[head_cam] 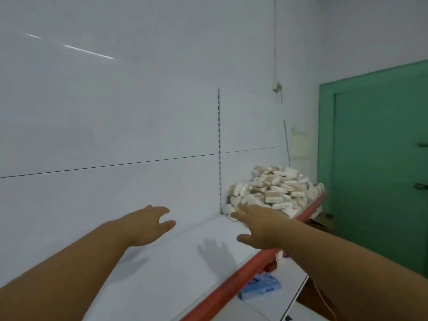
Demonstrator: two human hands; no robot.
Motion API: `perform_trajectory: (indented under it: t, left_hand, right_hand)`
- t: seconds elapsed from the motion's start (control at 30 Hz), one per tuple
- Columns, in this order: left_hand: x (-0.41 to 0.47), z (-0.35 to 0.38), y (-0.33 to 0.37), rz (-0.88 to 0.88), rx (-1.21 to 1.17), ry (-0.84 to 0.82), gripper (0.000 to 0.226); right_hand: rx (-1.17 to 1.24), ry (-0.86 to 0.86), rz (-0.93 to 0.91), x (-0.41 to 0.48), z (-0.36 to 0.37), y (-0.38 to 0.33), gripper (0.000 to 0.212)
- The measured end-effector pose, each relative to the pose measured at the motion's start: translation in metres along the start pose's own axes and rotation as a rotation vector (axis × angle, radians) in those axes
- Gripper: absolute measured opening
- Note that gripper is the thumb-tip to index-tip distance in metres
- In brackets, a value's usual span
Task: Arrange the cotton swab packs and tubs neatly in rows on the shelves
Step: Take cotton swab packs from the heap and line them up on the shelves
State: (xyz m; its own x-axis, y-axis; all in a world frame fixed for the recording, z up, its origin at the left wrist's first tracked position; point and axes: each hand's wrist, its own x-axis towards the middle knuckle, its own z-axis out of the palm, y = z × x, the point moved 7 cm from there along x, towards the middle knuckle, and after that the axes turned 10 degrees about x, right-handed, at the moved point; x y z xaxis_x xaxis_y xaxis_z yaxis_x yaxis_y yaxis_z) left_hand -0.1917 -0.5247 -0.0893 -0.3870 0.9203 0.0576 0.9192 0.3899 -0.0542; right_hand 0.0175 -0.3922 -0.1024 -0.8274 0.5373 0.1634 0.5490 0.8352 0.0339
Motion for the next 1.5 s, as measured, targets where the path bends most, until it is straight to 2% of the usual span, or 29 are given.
perform_trajectory:
  t: [0.13, 0.27, 0.57, 0.7, 0.9, 1.13, 1.37, 1.5]
  left_hand:
    - [0.063, 0.023, 0.099, 0.140, 0.011, -0.055, 0.064]
    - [0.121, 0.028, 0.155, 0.197, 0.021, -0.062, 0.064]
    - [0.284, 0.008, 0.222, 0.322, -0.006, 0.059, 0.056]
    - [0.351, -0.011, 0.248, 0.374, -0.053, 0.167, 0.047]
    - [0.433, -0.012, 0.266, 0.318, 0.017, 0.186, 0.049]
    - [0.514, -0.004, 0.290, 0.171, 0.003, 0.220, 0.038]
    - [0.613, -0.018, 0.308, -0.070, 0.031, 0.261, 0.041]
    - [0.651, 0.000, 0.318, -0.188, 0.073, 0.223, 0.022]
  right_hand:
    - [0.020, -0.054, 0.110, -0.022, 0.014, 0.100, 0.068]
    - [0.040, -0.066, 0.136, -0.024, 0.032, 0.163, 0.068]
    - [-0.041, -0.024, 0.191, 0.053, 0.019, 0.289, 0.065]
    - [0.010, 0.062, 0.236, 0.094, -0.004, 0.340, 0.062]
    - [0.016, 0.063, 0.259, 0.145, 0.015, 0.416, 0.059]
    - [0.214, 0.197, 0.225, 0.226, 0.021, 0.517, 0.048]
    - [0.342, 0.239, 0.006, 0.315, 0.019, 0.576, 0.042]
    - [0.383, 0.229, -0.150, 0.347, 0.016, 0.579, 0.035]
